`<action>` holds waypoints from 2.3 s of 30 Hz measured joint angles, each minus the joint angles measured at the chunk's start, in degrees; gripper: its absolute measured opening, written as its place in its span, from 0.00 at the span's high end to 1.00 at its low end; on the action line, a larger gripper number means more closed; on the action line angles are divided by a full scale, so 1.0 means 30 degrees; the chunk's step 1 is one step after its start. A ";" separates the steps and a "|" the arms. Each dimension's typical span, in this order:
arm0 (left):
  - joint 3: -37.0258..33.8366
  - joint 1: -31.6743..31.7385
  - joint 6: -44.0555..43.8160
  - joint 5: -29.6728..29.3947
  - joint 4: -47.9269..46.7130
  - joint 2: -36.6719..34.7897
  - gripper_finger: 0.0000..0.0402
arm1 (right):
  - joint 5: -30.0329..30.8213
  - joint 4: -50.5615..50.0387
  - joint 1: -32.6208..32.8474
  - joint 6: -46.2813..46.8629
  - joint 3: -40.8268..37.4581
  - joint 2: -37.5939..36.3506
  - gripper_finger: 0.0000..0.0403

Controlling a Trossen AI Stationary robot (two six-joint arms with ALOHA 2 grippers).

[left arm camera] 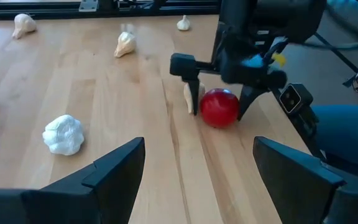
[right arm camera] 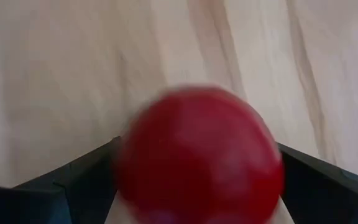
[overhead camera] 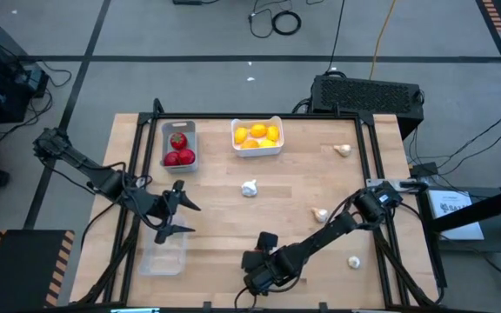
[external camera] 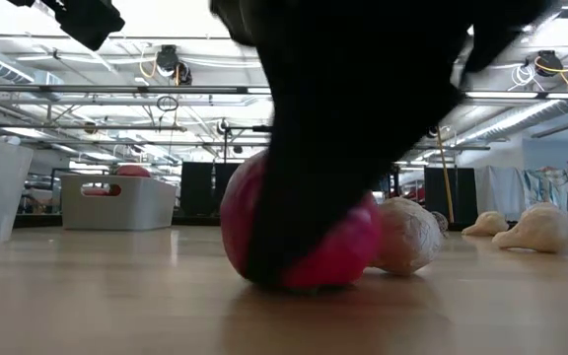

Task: Sort produce into baskets
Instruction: Put the tomato into the gray bin

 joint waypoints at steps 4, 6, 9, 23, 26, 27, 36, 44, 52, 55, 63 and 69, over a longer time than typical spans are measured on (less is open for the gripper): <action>0.0000 0.0000 0.0000 0.0000 0.0007 0.0000 0.24 | 0.0069 0.0398 -0.0093 0.0371 -0.0477 -0.0007 0.07; 0.0000 0.0000 0.0000 0.0000 0.0013 0.0000 0.24 | 0.0027 0.0504 -0.0134 0.0396 -0.0523 -0.0007 0.07; 0.0000 0.0000 0.0000 -0.0037 0.0015 0.0000 0.24 | 0.0012 0.1002 -0.0250 0.0242 -0.0523 -0.0007 0.08; -0.0007 0.0000 0.0007 -0.0441 -0.0189 0.0000 0.24 | -0.2479 0.1868 -0.0910 0.0042 -0.0373 -0.0007 0.31; -0.0007 0.0000 0.0004 -0.0675 -0.0182 0.0000 0.24 | -0.2452 0.1964 -0.0932 -0.0125 0.0099 -0.0007 0.30; -0.0015 0.0000 0.0007 -0.0787 -0.0182 0.0000 0.24 | -0.2421 0.2002 -0.0967 -0.0266 0.0287 -0.0007 0.29; 0.0063 0.0488 0.0010 -0.1023 -0.0058 -0.0066 0.24 | -0.1624 0.4391 -0.1577 -0.4172 0.1575 -0.0037 0.27; 0.1322 0.1872 0.0904 -0.1030 -0.0215 -0.0136 0.24 | -0.1392 0.8500 -0.3023 -0.8563 0.1575 -0.0037 0.27; 0.4710 0.3304 0.1693 -0.2269 -0.3823 -0.1373 0.24 | -0.1435 1.2510 -0.5380 -1.1392 0.1575 -0.0037 0.27; 0.5638 0.4103 0.2464 -0.2927 -0.4703 -0.2017 0.24 | -0.1450 1.4206 -0.6291 -1.2066 0.1575 -0.0037 0.27; 0.6659 0.7571 0.3191 -0.4729 -0.6372 -0.3469 0.24 | -0.1475 2.0669 -0.8882 -1.3454 0.1575 0.0358 0.27; 0.6659 1.0208 0.3643 -0.5021 -0.5569 -0.3891 0.24 | -0.2021 2.4814 -1.1208 -1.3332 0.1568 0.1864 0.27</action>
